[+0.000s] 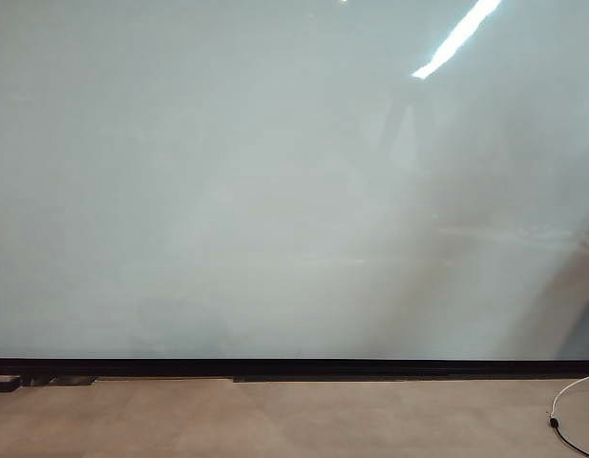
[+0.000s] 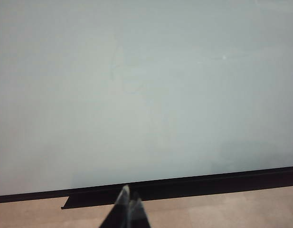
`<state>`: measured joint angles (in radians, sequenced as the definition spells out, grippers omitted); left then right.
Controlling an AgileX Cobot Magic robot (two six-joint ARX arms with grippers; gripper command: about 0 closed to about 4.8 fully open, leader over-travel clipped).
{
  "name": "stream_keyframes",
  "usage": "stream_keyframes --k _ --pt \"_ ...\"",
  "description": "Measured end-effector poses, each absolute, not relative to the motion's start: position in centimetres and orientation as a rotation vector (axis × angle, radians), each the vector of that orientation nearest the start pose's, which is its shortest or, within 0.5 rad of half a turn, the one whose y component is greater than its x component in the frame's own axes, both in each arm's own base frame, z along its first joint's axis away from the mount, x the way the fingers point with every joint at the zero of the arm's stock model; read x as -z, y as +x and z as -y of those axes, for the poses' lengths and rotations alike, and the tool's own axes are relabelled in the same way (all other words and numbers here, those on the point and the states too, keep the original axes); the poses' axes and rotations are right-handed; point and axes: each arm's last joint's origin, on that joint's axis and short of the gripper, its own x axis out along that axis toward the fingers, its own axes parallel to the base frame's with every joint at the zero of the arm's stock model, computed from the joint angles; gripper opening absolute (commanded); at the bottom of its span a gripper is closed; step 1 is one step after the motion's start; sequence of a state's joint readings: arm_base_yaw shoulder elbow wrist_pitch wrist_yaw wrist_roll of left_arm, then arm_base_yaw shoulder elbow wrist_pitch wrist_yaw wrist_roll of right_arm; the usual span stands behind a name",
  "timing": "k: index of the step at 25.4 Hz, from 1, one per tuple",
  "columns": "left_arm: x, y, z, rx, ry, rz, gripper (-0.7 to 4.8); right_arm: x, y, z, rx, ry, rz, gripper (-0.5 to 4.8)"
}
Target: Pick up the pen on the shelf to the right of the whiteboard and draw a straight line.
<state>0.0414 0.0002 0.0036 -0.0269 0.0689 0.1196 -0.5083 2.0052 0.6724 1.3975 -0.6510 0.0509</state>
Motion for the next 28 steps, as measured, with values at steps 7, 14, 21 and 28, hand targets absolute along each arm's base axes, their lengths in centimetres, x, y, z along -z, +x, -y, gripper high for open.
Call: stream_keyframes --k 7,14,21,28 --pt "-16.21 9.74 -0.20 0.029 0.118 -0.022 -0.05 -12.49 30.38 14.87 -0.145 0.015 0.050 2.09" --pt "-16.21 9.74 -0.20 0.029 0.118 -0.022 -0.05 -12.49 30.39 14.83 -0.150 0.016 0.050 2.09" --pt "-16.21 9.74 -0.20 0.029 0.118 -0.022 -0.05 -12.49 30.38 14.77 -0.169 0.018 0.049 2.07" --pt "-16.21 9.74 -0.20 0.029 0.118 -0.022 -0.05 -12.49 30.47 14.60 -0.175 0.019 0.049 1.96"
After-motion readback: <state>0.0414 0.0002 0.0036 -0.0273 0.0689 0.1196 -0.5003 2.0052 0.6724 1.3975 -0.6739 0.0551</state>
